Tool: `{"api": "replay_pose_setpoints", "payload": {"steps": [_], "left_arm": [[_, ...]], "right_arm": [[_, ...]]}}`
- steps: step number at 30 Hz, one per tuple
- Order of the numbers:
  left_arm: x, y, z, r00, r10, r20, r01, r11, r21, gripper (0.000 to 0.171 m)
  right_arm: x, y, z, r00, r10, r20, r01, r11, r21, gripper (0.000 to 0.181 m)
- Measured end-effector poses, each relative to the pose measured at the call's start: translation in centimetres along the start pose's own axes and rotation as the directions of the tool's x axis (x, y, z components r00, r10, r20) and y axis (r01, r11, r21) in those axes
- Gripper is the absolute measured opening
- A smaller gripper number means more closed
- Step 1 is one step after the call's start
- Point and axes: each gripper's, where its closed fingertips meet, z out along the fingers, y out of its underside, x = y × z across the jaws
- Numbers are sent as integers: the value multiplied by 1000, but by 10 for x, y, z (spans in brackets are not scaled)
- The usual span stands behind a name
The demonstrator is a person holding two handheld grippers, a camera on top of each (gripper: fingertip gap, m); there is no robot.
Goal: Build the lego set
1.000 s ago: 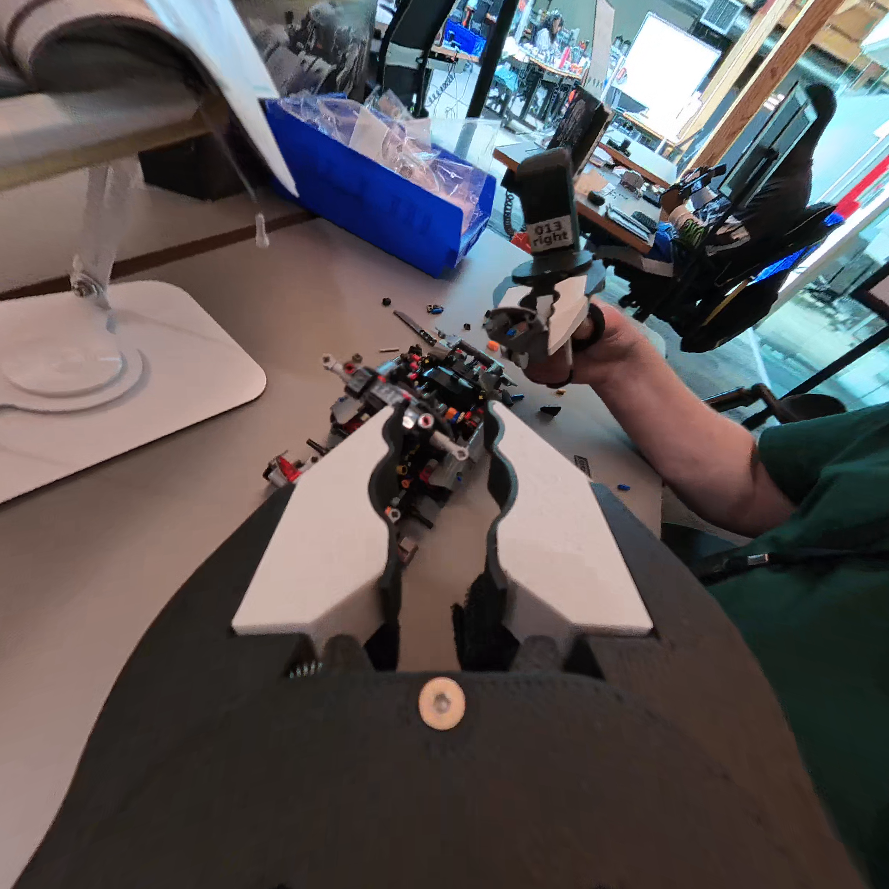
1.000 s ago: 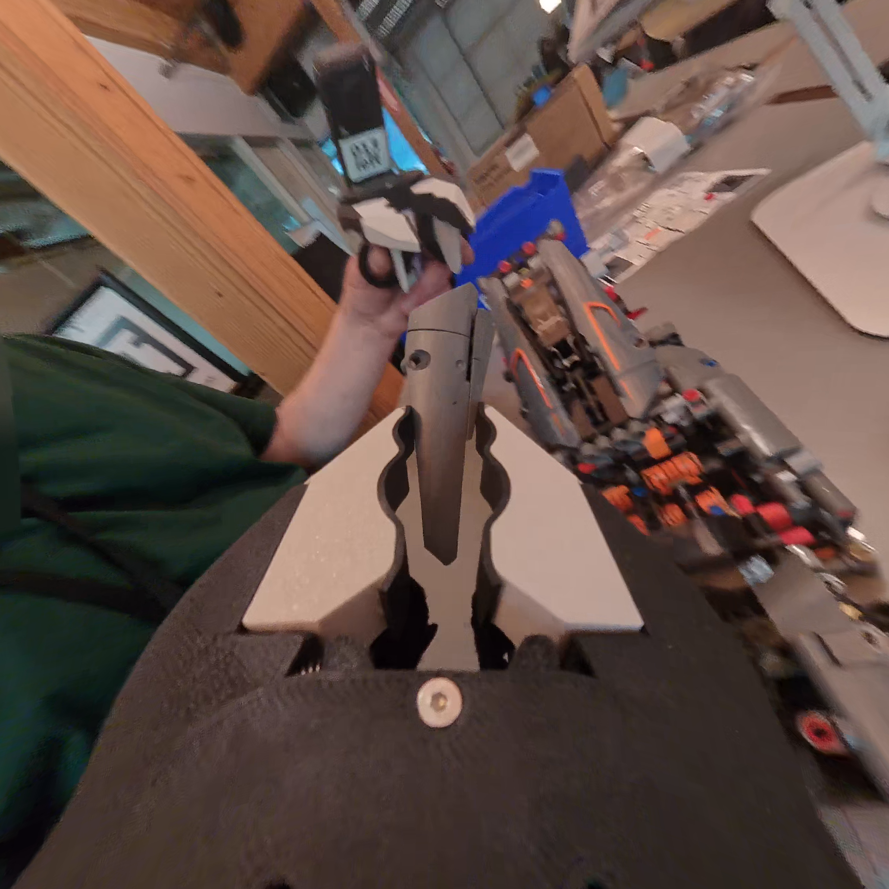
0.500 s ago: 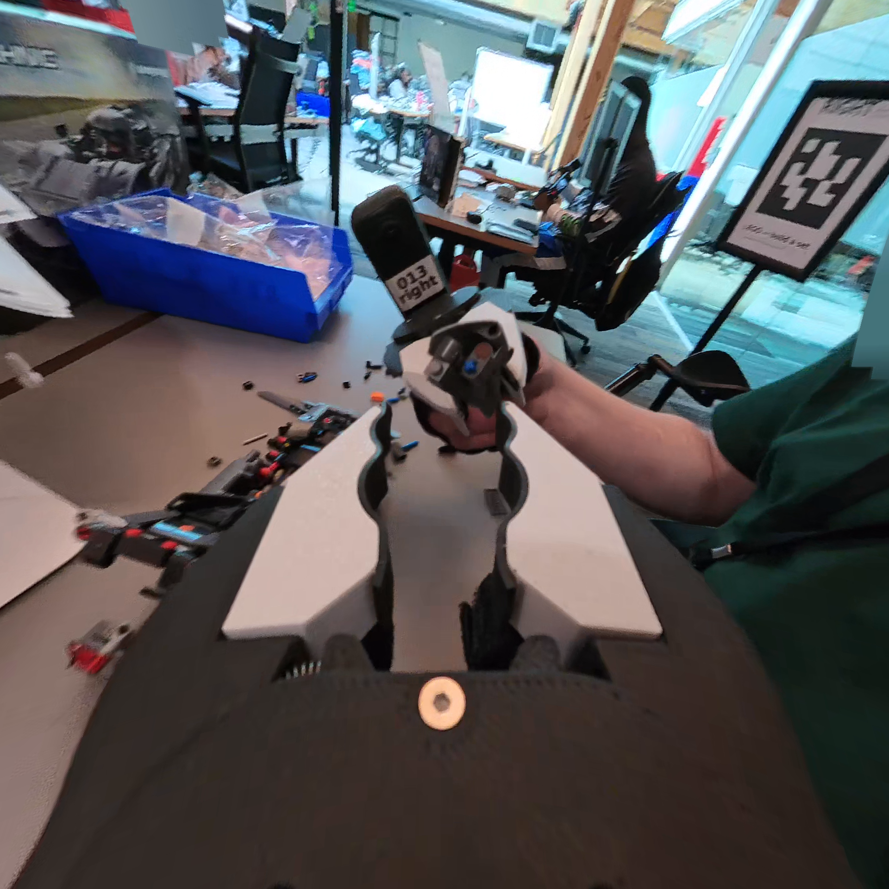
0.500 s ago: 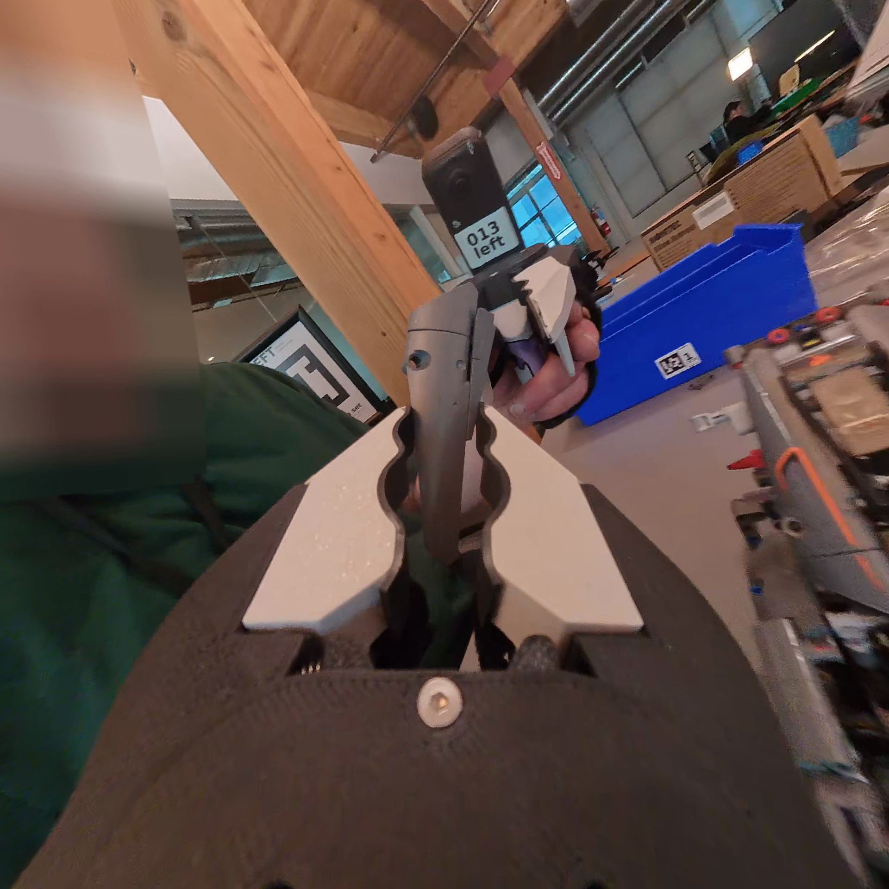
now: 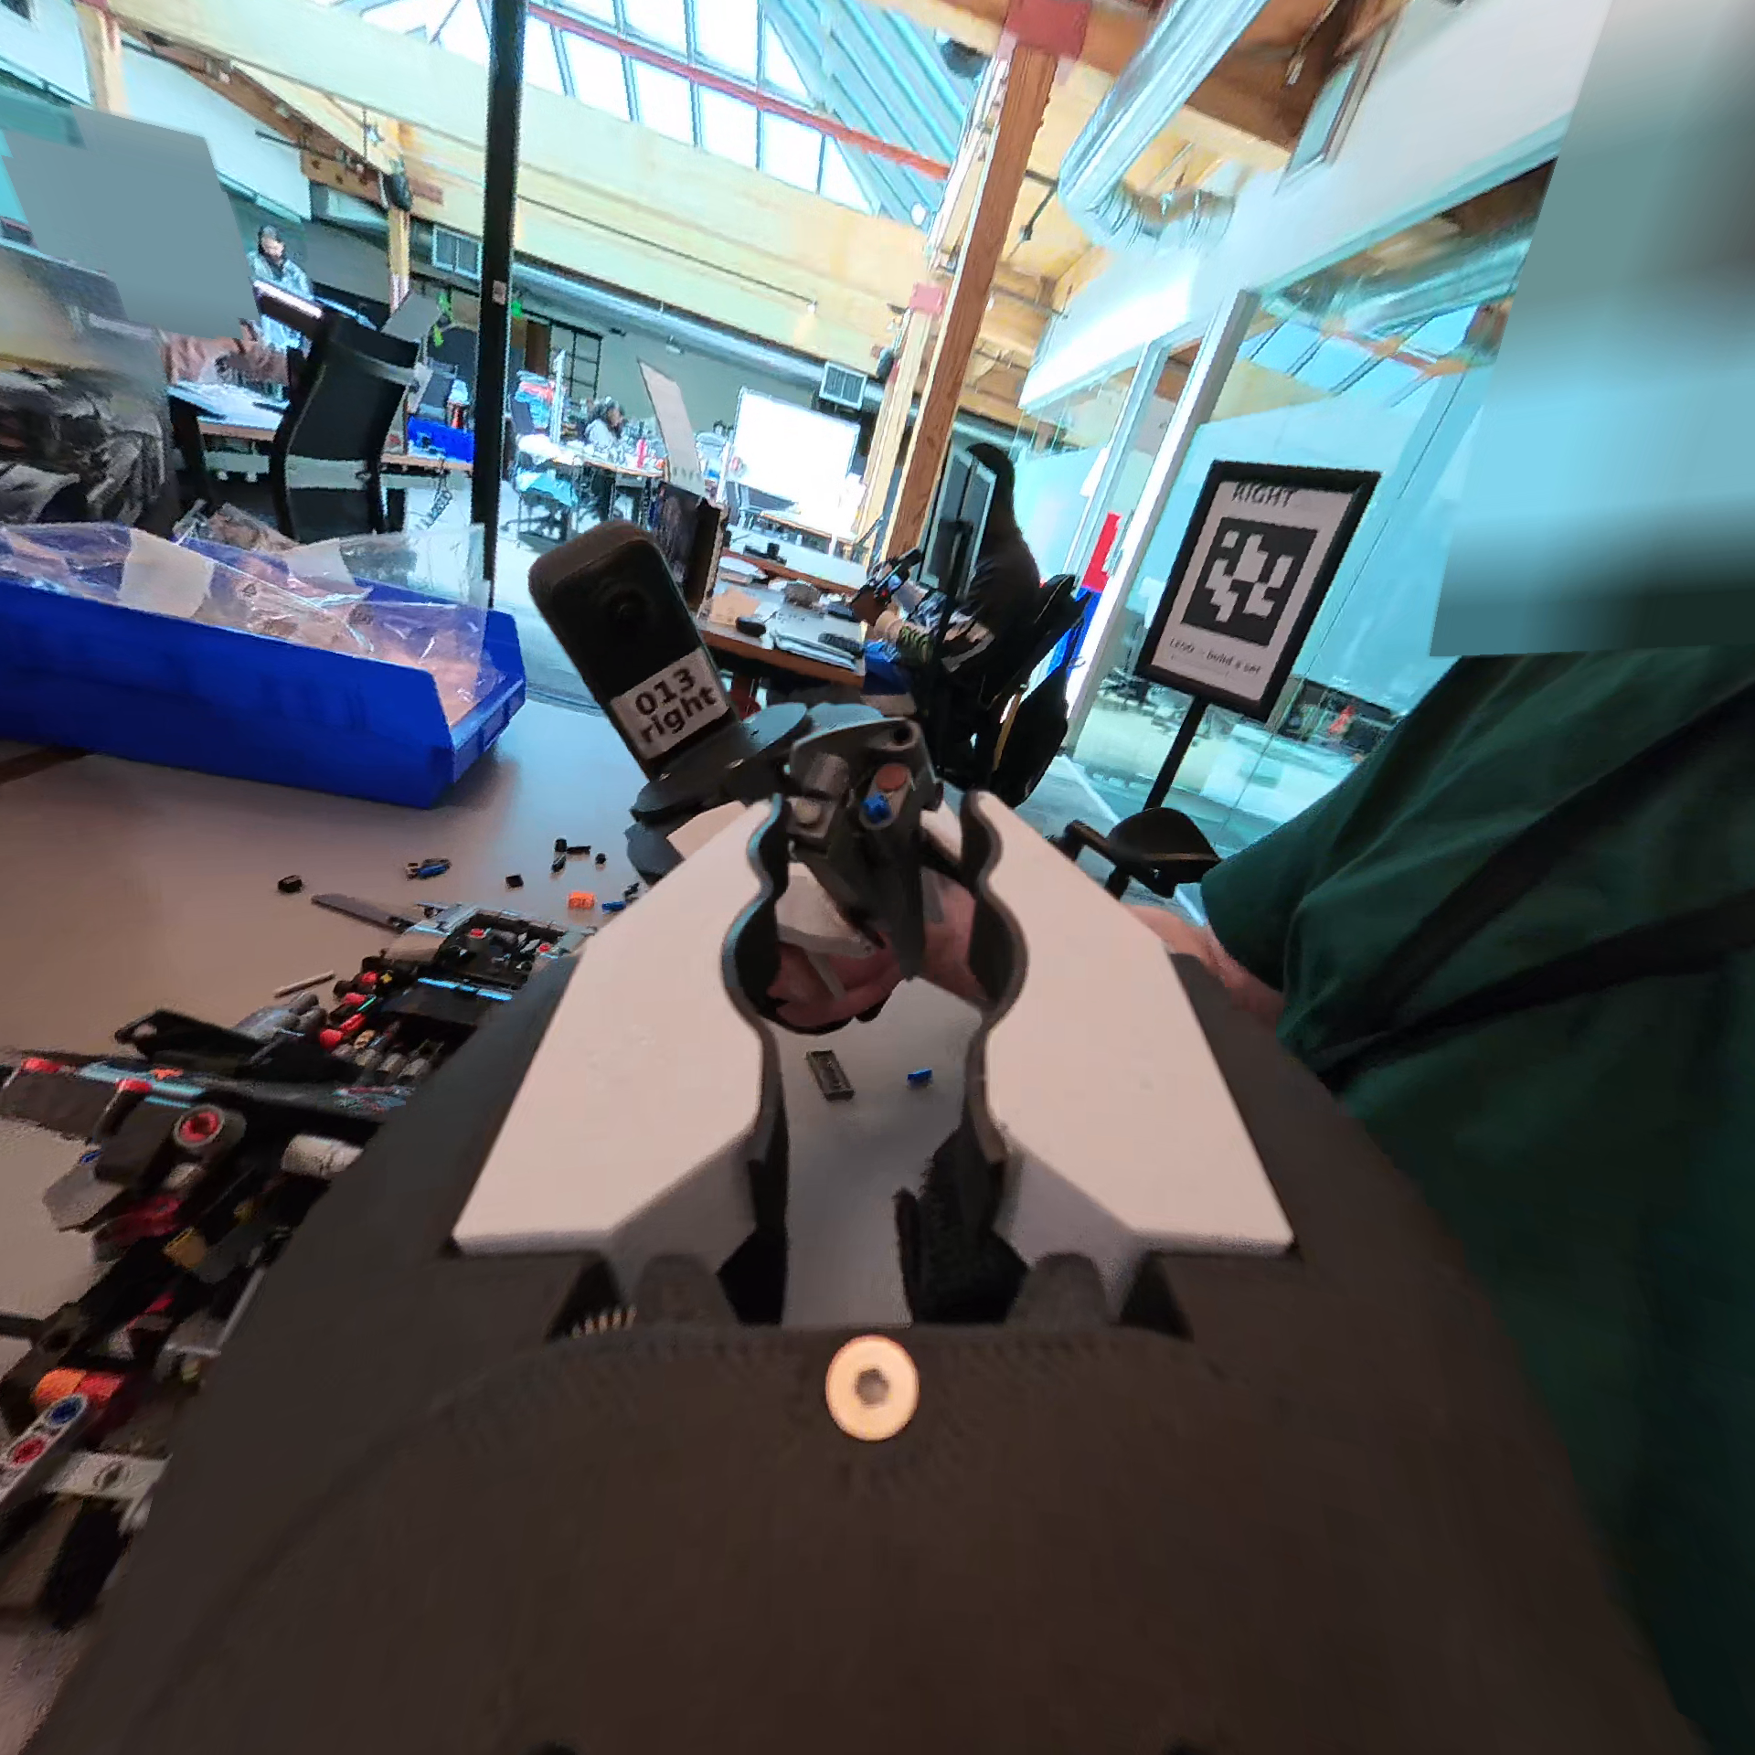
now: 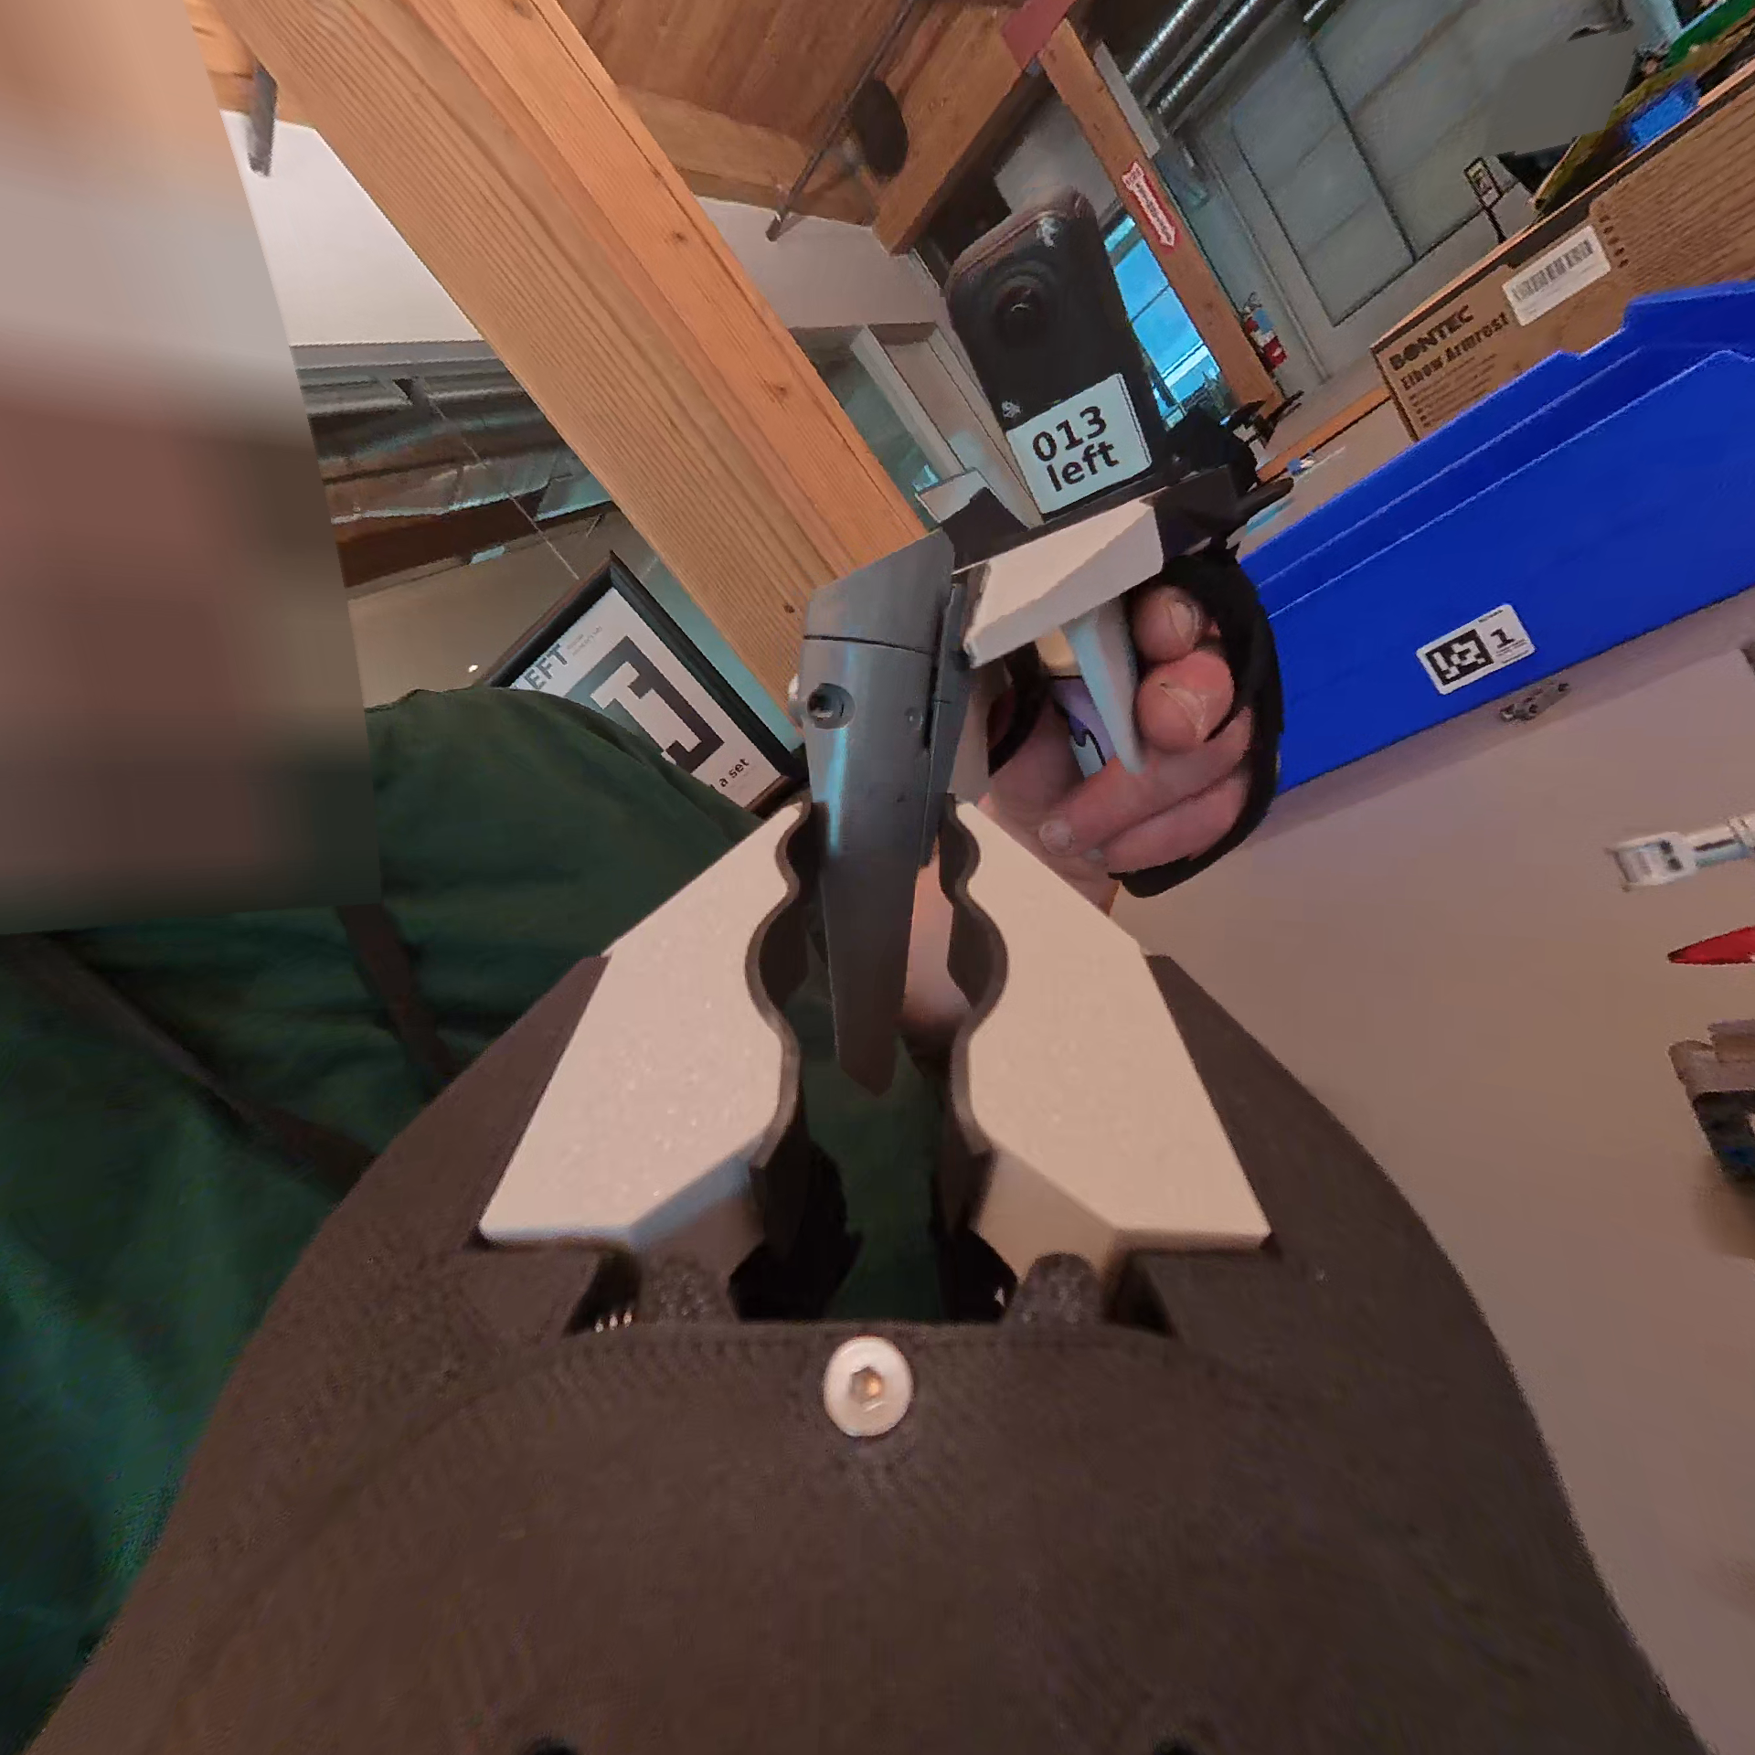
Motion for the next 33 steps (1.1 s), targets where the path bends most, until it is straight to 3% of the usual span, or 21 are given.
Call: {"api": "replay_pose_setpoints", "payload": {"steps": [5, 9, 11, 14, 18, 23, 27, 33], "left_arm": [[-4, 0, -12, 999, -19, 30, 19, 1000, 10, 35], [-15, -4, -28, 993, -44, 110, 40, 999, 37, 43], [-22, -4, -36, 983, -44, 177, 38, 999, 35, 45], [-30, 2, -43, 965, -50, 258, 52, 999, -2, 49], [-30, 7, -43, 955, -112, 275, 116, 993, 3, 54], [-32, 20, -35, 939, -166, 302, 168, 986, 17, 56], [-36, 25, -37, 927, -188, 324, 184, 982, 45, 49], [-41, 27, -44, 912, -167, 376, 147, 986, 82, 36]], "right_arm": [[11, 2, 12, 998, -24, -58, 21, 999, -45, 23], [24, 3, 15, 971, -126, -202, 106, 989, -105, 23], [36, 1, 11, 920, -218, -326, 175, 972, -157, 22], [53, -1, 3, 772, -390, -502, 276, 917, -288, 23], [68, -7, -7, 492, -603, -628, 356, 798, -486, 23], [75, -8, -7, 191, -772, -607, 354, 630, -691, 22], [80, -4, 0, 33, -845, -534, 334, 513, -790, 22], [83, -3, 6, -145, -889, -434, 300, 379, -876, 22]]}}
